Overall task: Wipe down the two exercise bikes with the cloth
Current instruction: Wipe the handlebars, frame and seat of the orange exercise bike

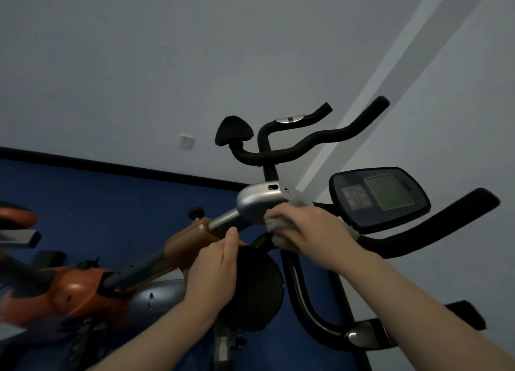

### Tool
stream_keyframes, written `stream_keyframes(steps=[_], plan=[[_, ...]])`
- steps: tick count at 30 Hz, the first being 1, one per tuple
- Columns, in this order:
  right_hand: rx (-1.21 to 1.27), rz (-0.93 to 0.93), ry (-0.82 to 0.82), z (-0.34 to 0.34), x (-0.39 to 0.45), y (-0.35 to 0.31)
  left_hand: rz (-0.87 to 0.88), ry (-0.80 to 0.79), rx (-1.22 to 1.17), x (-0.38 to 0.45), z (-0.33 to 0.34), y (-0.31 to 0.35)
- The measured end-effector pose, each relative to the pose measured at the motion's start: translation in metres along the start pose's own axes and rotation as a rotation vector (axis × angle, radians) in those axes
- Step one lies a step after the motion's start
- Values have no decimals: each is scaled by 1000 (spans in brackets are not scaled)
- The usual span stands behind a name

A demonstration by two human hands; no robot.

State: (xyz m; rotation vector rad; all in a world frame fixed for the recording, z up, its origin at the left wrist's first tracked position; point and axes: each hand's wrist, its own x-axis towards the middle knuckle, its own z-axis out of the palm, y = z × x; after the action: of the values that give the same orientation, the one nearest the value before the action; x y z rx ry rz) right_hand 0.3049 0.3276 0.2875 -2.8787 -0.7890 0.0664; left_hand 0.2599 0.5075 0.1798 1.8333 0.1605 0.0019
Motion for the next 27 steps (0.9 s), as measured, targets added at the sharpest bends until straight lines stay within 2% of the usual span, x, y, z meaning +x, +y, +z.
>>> stream_keyframes(steps=[3,8,11,15,19,21,24,27], plan=[[-11,-59,3,18,7,-22,-43,9,-36,-1,0,-2],[44,-84,-165,1,13,-4,-52,28,6,-1,-2,-2],[72,-95,-116,-2,7,5,-58,41,13,-2,-1,-1],[48,-252,-144,9,4,-7,-46,38,-15,0,-1,-2],[48,-129,-94,-8,9,8,-48,30,3,1,-1,-2],[50,-160,-68,5,6,-5,-32,25,26,1,-1,-2],[54,-295,-158,14,4,-15,-54,27,-23,2,-2,-2],[45,-189,-138,-9,8,9,-64,33,-44,1,-1,1]])
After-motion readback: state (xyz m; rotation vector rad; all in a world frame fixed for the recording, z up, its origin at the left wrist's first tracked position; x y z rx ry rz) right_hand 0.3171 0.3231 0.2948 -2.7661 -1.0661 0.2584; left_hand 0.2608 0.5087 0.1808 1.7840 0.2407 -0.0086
